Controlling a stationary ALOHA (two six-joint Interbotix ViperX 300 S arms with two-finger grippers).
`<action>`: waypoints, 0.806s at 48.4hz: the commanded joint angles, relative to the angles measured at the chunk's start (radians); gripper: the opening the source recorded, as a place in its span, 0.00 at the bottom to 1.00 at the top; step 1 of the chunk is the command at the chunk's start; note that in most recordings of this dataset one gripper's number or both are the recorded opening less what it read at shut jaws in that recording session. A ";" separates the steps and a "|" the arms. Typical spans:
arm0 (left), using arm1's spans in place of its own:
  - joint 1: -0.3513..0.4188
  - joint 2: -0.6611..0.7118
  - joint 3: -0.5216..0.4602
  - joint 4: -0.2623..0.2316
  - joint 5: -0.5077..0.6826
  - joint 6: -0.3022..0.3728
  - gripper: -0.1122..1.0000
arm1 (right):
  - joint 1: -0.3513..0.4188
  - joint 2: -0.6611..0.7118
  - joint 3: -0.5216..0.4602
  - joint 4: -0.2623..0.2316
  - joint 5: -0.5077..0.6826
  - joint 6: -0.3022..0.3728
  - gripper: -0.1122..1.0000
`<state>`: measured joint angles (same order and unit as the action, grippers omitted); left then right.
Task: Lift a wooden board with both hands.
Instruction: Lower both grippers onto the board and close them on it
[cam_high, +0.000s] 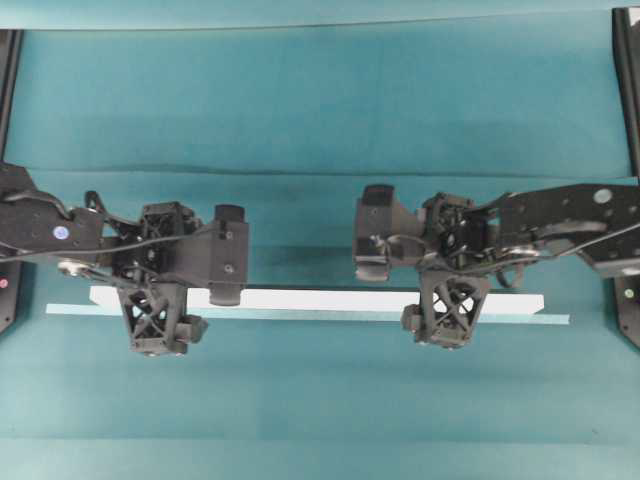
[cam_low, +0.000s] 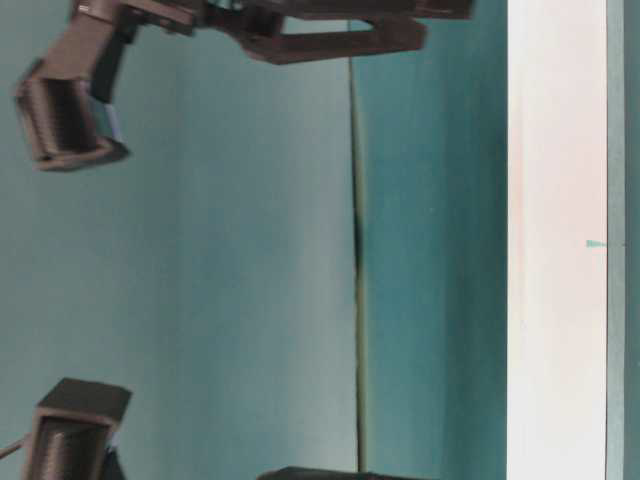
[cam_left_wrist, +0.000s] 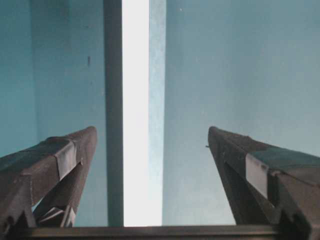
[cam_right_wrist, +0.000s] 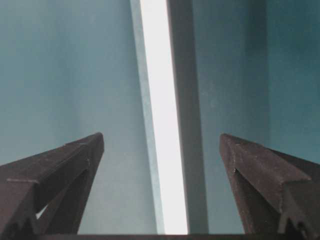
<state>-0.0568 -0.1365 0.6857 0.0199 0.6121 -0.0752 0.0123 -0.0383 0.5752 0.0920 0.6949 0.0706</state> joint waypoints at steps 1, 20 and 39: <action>0.000 0.014 -0.005 0.003 -0.020 0.002 0.99 | 0.011 0.031 0.005 0.000 -0.028 0.003 0.96; 0.026 0.069 0.051 0.002 -0.140 0.002 0.99 | 0.012 0.109 0.035 -0.015 -0.103 -0.002 0.96; 0.025 0.117 0.051 0.003 -0.181 0.002 0.99 | 0.009 0.132 0.072 -0.015 -0.158 0.002 0.96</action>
<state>-0.0291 -0.0169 0.7394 0.0215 0.4372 -0.0736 0.0215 0.0874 0.6535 0.0782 0.5430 0.0706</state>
